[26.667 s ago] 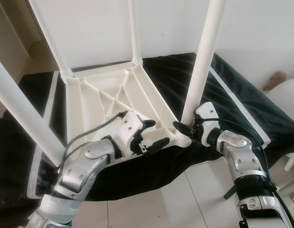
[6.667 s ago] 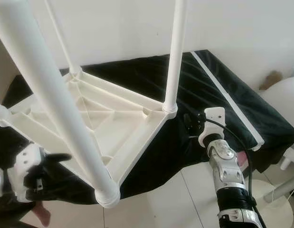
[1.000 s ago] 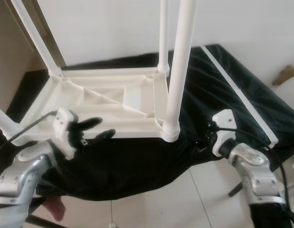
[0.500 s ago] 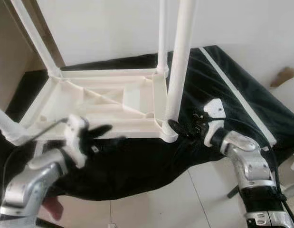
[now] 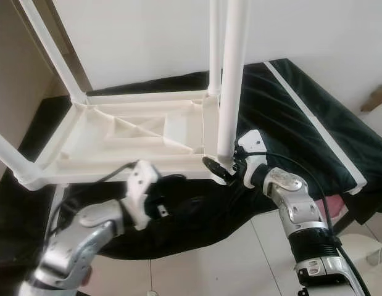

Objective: Building children table

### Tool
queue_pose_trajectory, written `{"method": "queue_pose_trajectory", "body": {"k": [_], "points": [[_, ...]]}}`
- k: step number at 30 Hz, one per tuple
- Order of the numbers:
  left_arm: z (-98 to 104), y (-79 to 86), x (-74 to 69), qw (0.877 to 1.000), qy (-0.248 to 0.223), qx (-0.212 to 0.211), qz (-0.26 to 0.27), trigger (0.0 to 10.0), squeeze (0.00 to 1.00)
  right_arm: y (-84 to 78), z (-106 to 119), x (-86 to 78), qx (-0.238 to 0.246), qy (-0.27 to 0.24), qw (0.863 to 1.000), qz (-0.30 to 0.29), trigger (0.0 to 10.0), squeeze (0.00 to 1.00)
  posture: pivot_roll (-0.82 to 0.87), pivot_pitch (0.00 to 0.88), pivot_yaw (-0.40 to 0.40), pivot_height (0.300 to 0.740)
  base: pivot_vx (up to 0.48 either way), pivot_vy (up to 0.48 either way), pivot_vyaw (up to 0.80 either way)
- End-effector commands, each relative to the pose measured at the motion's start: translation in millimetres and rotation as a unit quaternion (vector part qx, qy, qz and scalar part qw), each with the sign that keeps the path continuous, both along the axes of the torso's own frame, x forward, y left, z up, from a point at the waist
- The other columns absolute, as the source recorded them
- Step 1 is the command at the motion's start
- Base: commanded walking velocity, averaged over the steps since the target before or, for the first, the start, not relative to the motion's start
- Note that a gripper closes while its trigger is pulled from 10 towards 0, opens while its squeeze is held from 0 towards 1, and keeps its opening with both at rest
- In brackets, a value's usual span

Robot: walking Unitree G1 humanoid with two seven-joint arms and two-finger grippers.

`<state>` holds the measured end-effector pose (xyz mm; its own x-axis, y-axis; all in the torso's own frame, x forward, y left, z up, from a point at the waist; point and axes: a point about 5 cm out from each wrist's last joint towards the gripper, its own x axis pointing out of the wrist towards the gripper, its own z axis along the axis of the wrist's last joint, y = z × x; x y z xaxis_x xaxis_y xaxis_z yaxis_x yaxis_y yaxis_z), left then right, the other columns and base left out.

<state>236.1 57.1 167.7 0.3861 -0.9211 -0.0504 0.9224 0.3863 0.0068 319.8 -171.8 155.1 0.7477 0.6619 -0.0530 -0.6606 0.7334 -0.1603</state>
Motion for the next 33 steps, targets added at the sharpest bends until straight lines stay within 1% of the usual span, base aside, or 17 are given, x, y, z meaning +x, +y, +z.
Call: {"method": "queue_pose_trajectory", "body": {"k": [1,7,12,13,14,15,16,17,21,24,25,27,28,29,30,32,33], "points": [[-3.2,-0.4,4.6,1.000,-0.002,0.009,0.024,10.0,0.00,-3.0,-3.9,-1.6,-0.003,0.001,1.000,-0.010,0.0,0.00,-0.01,0.000,0.092,0.740,0.000,0.000,0.00],[0.9,-11.8,8.8,0.999,-0.003,-0.014,0.032,10.0,0.00,-9.5,-6.1,-7.1,0.002,-0.002,0.999,-0.042,0.0,0.00,-0.05,0.000,0.083,0.740,0.000,0.000,0.00],[-1.4,-23.0,13.4,0.999,0.013,-0.021,0.042,10.0,0.00,-9.0,-8.9,-15.3,0.018,-0.009,0.995,-0.100,0.0,0.00,-0.08,0.000,0.078,0.740,0.000,0.000,0.00],[-3.7,-23.7,16.7,0.998,0.015,-0.013,0.054,10.0,0.00,-7.9,-10.5,-16.8,0.024,-0.010,0.992,-0.122,0.8,0.00,-0.08,0.000,0.077,0.740,0.000,0.000,0.00],[-5.4,-24.5,18.9,0.998,0.016,-0.007,0.062,10.0,0.00,-7.7,-11.6,-17.6,0.028,-0.010,0.990,-0.137,0.8,0.00,-0.08,0.000,0.077,0.740,0.000,0.000,0.00],[-6.1,-24.6,21.1,0.997,0.015,-0.002,0.070,10.0,0.00,-7.4,-12.8,-17.9,0.030,-0.009,0.987,-0.156,7.4,0.00,-0.08,0.000,0.077,0.740,0.000,0.000,0.00],[-6.1,-24.6,21.1,0.997,0.015,-0.002,0.070,10.0,0.00,-7.4,-12.8,-17.9,0.030,-0.009,0.987,-0.156,7.4,0.00,-0.08,0.000,0.077,0.740,0.000,0.000,0.00],[-7.0,-25.9,24.3,0.996,0.018,0.000,0.082,10.0,0.00,-7.4,-15.4,-18.2,0.033,-0.005,0.983,-0.182,10.0,0.00,-0.09,0.000,0.074,0.740,0.000,0.000,0.00],[-13.0,-23.7,34.7,0.992,0.011,0.024,0.122,10.0,0.00,0.3,-30.2,-19.7,0.051,0.031,0.949,-0.311,10.0,0.00,-0.09,0.000,0.069,0.740,0.000,0.000,0.00],[-14.4,-24.5,35.4,0.991,0.004,0.028,0.128,10.0,0.00,6.7,-38.3,-23.0,0.081,0.054,0.913,-0.397,10.0,0.00,-0.09,0.000,0.063,0.740,0.000,0.000,0.00],[-14.4,-24.5,35.4,0.991,0.004,0.028,0.128,10.0,0.00,6.7,-38.3,-23.0,0.081,0.054,0.913,-0.397,10.0,0.00,-0.09,0.000,0.063,0.740,0.000,0.000,0.00],[-14.8,-25.3,35.8,0.991,-0.002,0.031,0.132,10.0,0.00,8.3,-39.8,-24.4,0.086,0.055,0.901,-0.422,10.0,0.00,-0.09,0.000,0.063,0.740,0.000,0.000,0.00],[-14.8,-25.3,35.8,0.991,-0.002,0.031,0.132,10.0,0.00,8.3,-39.8,-24.4,0.086,0.055,0.901,-0.422,10.0,0.00,-0.09,0.000,0.063,0.740,0.000,0.000,0.00],[-15.3,-26.2,38.2,0.989,-0.014,0.034,0.143,10.0,0.00,17.2,-45.0,-25.4,0.109,0.070,0.879,-0.458,10.0,0.00,-0.10,0.000,0.063,0.740,0.000,0.000,0.00],[-15.9,-26.5,40.8,0.987,-0.016,0.038,0.154,10.0,0.00,25.3,-45.3,-25.8,0.118,0.072,0.873,-0.467,10.0,0.00,-0.09,0.000,0.063,0.740,0.000,0.000,0.00],[-16.2,-27.0,42.5,0.986,-0.019,0.041,0.161,10.0,0.00,31.5,-44.7,-26.0,0.124,0.072,0.873,-0.467,10.0,0.00,-0.09,0.000,0.064,0.740,0.000,0.000,0.00],[-16.8,-27.2,43.9,0.985,-0.015,0.042,0.168,10.0,0.00,36.9,-42.6,-26.1,0.130,0.068,0.877,-0.458,10.0,0.00,-0.09,0.000,0.066,0.740,0.000,0.000,0.00]]}}
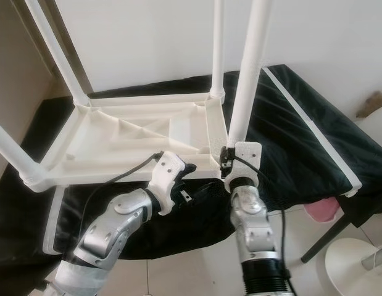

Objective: Building children table

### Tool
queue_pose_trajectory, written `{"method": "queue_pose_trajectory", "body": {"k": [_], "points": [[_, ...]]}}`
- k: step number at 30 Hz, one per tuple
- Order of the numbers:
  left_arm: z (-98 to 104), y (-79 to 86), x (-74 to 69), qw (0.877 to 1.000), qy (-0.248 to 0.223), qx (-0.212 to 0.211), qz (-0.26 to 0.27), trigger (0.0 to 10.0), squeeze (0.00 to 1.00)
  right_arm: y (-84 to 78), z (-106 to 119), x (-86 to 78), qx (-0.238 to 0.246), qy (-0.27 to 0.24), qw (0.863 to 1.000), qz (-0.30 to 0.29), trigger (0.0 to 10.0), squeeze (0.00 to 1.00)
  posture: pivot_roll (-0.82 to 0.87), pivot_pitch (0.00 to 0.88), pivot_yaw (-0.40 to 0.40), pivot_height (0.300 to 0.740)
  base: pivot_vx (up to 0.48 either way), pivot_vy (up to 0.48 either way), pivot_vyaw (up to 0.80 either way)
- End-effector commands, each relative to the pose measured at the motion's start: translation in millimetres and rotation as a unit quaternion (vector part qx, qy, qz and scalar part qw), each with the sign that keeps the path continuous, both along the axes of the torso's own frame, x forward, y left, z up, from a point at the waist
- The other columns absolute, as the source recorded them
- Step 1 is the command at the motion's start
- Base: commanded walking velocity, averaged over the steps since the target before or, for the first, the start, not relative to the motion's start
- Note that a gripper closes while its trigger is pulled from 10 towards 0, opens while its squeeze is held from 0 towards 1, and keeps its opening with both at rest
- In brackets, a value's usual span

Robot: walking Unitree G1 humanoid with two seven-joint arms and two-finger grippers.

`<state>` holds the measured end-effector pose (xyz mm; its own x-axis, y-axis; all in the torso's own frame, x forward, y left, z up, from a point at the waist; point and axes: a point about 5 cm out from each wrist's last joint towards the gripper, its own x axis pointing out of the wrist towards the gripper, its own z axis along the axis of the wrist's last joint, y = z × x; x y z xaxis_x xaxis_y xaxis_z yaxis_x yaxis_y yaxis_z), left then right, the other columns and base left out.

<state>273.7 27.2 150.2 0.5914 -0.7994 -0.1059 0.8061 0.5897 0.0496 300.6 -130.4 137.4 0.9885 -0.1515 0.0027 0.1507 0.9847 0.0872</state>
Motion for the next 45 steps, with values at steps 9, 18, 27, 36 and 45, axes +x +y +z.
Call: {"method": "queue_pose_trajectory", "body": {"k": [9,18,27,36,45], "points": [[2.4,3.0,9.7,0.998,-0.032,0.011,0.054,10.0,0.00,-9.1,-12.2,-7.9,0.031,0.020,0.999,-0.026,10.0,0.00,-0.10,0.000,0.073,0.740,0.000,0.000,0.00],[4.8,1.4,10.0,0.999,-0.042,0.006,0.024,10.0,0.00,-22.1,-1.0,-10.1,0.028,-0.026,0.999,0.008,10.0,1.00,-0.11,0.000,0.078,0.740,0.000,0.000,0.00],[5.9,-3.7,2.6,0.999,-0.014,-0.018,-0.035,10.0,0.00,-46.0,7.3,-18.4,0.007,-0.046,0.989,0.139,10.0,1.00,-0.13,0.000,0.083,0.740,0.000,0.000,0.00],[3.9,-10.0,-1.7,0.998,-0.013,-0.006,-0.069,10.0,0.00,-62.4,19.0,-4.0,-0.105,-0.047,0.954,0.278,10.0,0.00,-0.14,0.000,0.092,0.740,0.000,0.000,0.00],[5.0,-9.6,1.0,0.997,-0.017,0.001,-0.072,10.0,0.00,-52.1,26.1,25.2,-0.156,-0.024,0.918,0.365,10.0,0.00,-0.12,0.000,0.089,0.740,0.000,0.000,0.00]]}}
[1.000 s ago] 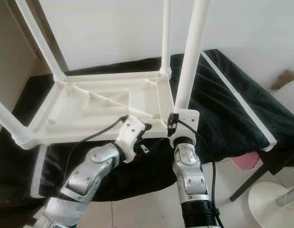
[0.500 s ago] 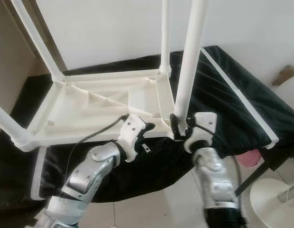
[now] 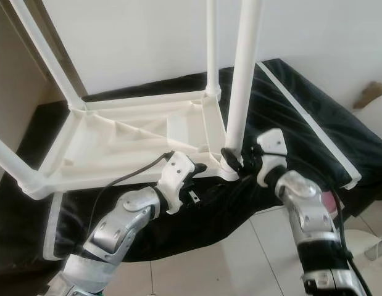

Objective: Building children table

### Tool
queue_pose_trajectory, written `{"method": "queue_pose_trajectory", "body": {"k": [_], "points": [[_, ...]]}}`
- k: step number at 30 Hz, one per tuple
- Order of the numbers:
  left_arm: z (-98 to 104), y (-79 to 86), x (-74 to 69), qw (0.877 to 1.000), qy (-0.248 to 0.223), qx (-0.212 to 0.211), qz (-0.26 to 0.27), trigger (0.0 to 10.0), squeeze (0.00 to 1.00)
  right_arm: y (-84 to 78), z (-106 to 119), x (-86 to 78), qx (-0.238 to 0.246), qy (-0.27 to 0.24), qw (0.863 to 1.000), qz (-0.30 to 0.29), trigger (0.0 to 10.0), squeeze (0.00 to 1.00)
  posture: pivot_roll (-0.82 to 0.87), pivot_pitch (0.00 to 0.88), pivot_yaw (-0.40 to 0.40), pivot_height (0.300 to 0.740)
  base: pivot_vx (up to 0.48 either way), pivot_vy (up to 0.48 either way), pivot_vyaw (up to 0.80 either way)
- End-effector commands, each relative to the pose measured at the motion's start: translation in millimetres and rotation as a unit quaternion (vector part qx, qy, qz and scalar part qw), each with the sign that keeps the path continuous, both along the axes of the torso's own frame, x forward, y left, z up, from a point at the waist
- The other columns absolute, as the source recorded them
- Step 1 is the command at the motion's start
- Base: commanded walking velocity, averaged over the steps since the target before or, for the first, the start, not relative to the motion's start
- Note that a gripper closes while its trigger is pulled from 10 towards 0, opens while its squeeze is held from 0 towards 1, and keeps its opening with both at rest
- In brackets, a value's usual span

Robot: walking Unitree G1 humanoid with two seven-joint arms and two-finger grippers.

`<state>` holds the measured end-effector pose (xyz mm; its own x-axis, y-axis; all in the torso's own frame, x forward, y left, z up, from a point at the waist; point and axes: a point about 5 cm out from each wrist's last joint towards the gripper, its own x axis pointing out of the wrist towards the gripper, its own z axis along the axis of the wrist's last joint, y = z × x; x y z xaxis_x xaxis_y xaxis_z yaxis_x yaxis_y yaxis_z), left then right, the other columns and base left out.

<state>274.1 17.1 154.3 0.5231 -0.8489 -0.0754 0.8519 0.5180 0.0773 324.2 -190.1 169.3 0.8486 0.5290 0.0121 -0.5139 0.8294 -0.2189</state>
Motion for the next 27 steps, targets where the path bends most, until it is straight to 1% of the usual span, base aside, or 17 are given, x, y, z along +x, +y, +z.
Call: {"method": "queue_pose_trajectory", "body": {"k": [1,4,5,6,7,8,9,15,20,21,27], "points": [[1.1,0.4,0.6,1.000,0.002,0.007,-0.029,10.0,0.00,8.4,-5.7,2.6,-0.013,0.013,1.000,0.025,10.0,0.00,-0.12,0.000,0.089,0.740,0.000,0.000,0.00],[1.7,0.0,0.3,1.000,0.001,0.007,-0.029,10.0,0.00,11.4,-7.2,6.2,-0.016,0.017,0.999,0.037,10.0,0.00,-0.11,0.000,0.086,0.740,0.000,0.000,0.00],[2.3,0.6,0.3,1.000,-0.003,0.010,-0.027,10.0,0.00,14.6,-11.5,8.8,-0.030,0.020,0.998,0.049,7.5,0.00,-0.10,0.000,0.084,0.740,0.000,0.000,0.00],[2.3,0.6,0.3,1.000,-0.003,0.010,-0.027,10.0,0.00,14.6,-11.5,8.8,-0.030,0.020,0.998,0.049,7.5,0.00,-0.10,0.000,0.084,0.740,0.000,0.000,0.00],[2.6,0.9,0.3,1.000,-0.004,0.010,-0.027,10.0,0.00,14.6,-13.8,9.4,-0.037,0.021,0.998,0.048,3.0,0.00,-0.10,0.000,0.084,0.740,0.000,0.000,0.00],[2.7,1.1,0.2,1.000,-0.004,0.010,-0.026,10.0,0.00,14.2,-15.4,9.9,-0.041,0.021,0.998,0.047,3.0,0.00,-0.10,0.000,0.084,0.740,0.000,0.000,0.00],[3.2,2.1,0.5,1.000,-0.005,0.010,-0.023,10.0,0.00,13.8,-17.9,8.9,-0.039,0.027,0.998,0.050,0.0,0.00,-0.09,0.000,0.080,0.740,0.000,0.000,0.00],[4.3,4.5,1.3,1.000,-0.006,0.009,-0.018,10.0,0.00,10.8,-26.2,6.4,-0.034,0.045,0.997,0.060,0.0,0.00,-0.10,0.000,0.085,0.740,0.000,0.000,0.00],[6.5,4.2,3.1,1.000,-0.010,0.010,-0.021,10.0,0.00,4.0,-30.2,5.2,-0.022,0.051,0.998,0.041,0.0,0.00,-0.11,0.000,0.102,0.740,0.000,0.000,0.00],[6.8,4.1,3.5,1.000,-0.010,0.010,-0.022,10.0,0.00,3.3,-30.0,5.6,-0.019,0.051,0.998,0.032,10.0,0.00,-0.11,0.000,0.104,0.740,0.000,0.000,0.00],[6.9,4.1,4.3,1.000,-0.011,0.012,-0.025,10.0,0.00,2.5,-30.7,6.7,-0.012,0.052,0.999,-0.002,10.0,0.00,-0.11,0.000,0.109,0.740,0.000,0.000,0.00]]}}
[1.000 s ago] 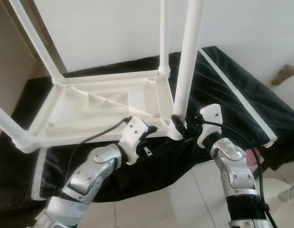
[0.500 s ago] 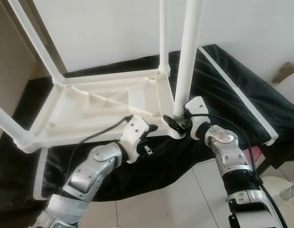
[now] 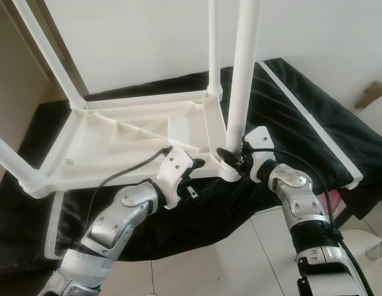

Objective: Building children table

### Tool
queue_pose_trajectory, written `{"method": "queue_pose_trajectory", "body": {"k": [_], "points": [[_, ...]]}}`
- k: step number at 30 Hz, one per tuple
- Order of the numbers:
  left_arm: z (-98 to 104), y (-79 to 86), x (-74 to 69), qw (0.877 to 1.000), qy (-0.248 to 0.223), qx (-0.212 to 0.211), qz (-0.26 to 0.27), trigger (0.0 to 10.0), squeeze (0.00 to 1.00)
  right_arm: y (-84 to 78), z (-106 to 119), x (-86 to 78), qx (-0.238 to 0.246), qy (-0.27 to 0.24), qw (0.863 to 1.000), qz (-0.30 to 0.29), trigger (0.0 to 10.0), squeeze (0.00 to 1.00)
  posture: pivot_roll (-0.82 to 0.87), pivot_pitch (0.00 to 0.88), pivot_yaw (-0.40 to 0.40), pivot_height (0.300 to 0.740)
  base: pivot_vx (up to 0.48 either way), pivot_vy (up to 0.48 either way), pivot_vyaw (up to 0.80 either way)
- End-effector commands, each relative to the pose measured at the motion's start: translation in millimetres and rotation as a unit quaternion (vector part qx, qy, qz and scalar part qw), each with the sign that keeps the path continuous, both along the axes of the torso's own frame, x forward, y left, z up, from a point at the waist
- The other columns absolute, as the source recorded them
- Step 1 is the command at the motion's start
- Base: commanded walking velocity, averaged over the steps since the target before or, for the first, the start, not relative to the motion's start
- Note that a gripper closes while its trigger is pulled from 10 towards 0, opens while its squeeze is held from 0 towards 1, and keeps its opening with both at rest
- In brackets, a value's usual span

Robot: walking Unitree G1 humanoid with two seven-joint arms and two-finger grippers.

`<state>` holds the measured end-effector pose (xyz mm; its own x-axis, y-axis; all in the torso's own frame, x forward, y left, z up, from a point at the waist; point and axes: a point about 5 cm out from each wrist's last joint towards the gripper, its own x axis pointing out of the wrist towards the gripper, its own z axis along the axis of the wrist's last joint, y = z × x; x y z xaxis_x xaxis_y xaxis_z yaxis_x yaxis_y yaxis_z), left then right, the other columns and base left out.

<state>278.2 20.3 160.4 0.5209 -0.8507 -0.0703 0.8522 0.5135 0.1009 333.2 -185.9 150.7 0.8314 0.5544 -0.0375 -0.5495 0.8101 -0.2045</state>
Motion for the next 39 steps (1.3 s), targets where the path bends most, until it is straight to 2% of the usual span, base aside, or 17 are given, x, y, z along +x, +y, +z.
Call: {"method": "queue_pose_trajectory", "body": {"k": [1,4,11,12,21,23,24,25,26,27,28,30,33,39], "points": [[0.8,0.9,0.2,1.000,0.001,0.009,-0.022,10.0,0.00,-1.6,-12.1,-2.3,-0.005,0.027,0.999,-0.017,10.0,0.00,-0.11,0.000,0.109,0.740,0.000,0.000,0.00],[0.2,0.6,1.1,1.000,0.004,0.010,-0.025,10.0,0.00,4.9,-13.4,-1.6,0.021,0.028,0.993,-0.109,10.0,0.00,-0.12,0.000,0.116,0.740,0.000,0.000,0.00],[-0.9,0.0,1.9,1.000,0.007,0.012,-0.028,10.0,0.00,18.7,-12.1,-4.8,0.040,0.025,0.986,-0.162,10.0,0.00,-0.14,0.000,0.124,0.740,0.000,0.000,0.00],[-0.8,0.1,2.0,0.999,0.008,0.012,-0.029,10.0,0.00,24.7,-9.6,-5.8,0.062,0.026,0.979,-0.195,10.0,0.00,-0.14,0.000,0.127,0.740,0.000,0.000,0.00],[-1.2,0.5,1.6,0.999,0.009,0.012,-0.031,10.0,0.00,35.8,-8.4,-10.0,0.100,0.026,0.959,-0.263,10.0,0.00,-0.14,0.000,0.126,0.740,0.000,0.000,0.00],[-1.4,1.3,0.8,0.999,0.011,0.013,-0.033,10.0,0.00,38.4,-13.5,-13.4,0.125,0.035,0.935,-0.329,10.0,0.00,-0.14,0.000,0.126,0.740,0.000,0.000,0.00],[-2.3,2.6,0.5,0.999,0.012,0.015,-0.032,10.0,0.00,38.6,-16.8,-16.3,0.133,0.037,0.917,-0.374,10.0,0.00,-0.13,0.000,0.127,0.740,0.000,0.000,0.00],[-2.3,2.6,0.5,0.999,0.012,0.015,-0.032,10.0,0.00,38.6,-16.8,-16.3,0.133,0.037,0.917,-0.374,10.0,0.00,-0.13,0.000,0.127,0.740,0.000,0.000,0.00],[-3.0,3.6,0.4,0.999,0.013,0.016,-0.031,10.0,0.00,38.6,-18.4,-18.5,0.136,0.038,0.904,-0.403,10.0,0.00,-0.13,0.000,0.127,0.740,0.000,0.000,0.00],[-3.5,4.5,0.4,0.999,0.013,0.017,-0.031,10.0,0.00,41.9,-19.5,-20.2,0.137,0.038,0.897,-0.418,10.0,0.00,-0.13,0.000,0.128,0.740,0.000,0.000,0.00],[-3.7,5.2,0.3,0.999,0.013,0.018,-0.031,10.0,0.00,47.1,-19.8,-20.9,0.137,0.038,0.897,-0.418,10.0,0.00,-0.13,0.000,0.129,0.740,0.000,0.000,0.00],[-3.0,5.9,0.5,0.999,0.013,0.017,-0.032,10.0,0.00,57.6,-16.7,-20.2,0.138,0.035,0.906,-0.398,10.0,0.00,-0.13,0.000,0.132,0.740,0.000,0.000,0.00],[-2.4,5.4,0.8,0.999,0.012,0.018,-0.034,10.0,0.00,60.6,-12.1,-19.5,0.136,0.025,0.911,-0.389,10.0,0.00,-0.13,0.000,0.131,0.740,0.000,0.000,0.00],[-2.6,5.8,0.5,0.999,0.010,0.019,-0.033,10.0,0.00,63.8,-11.9,-20.5,0.140,0.028,0.910,-0.390,10.0,0.00,-0.13,0.000,0.130,0.740,0.000,0.000,0.00]]}}
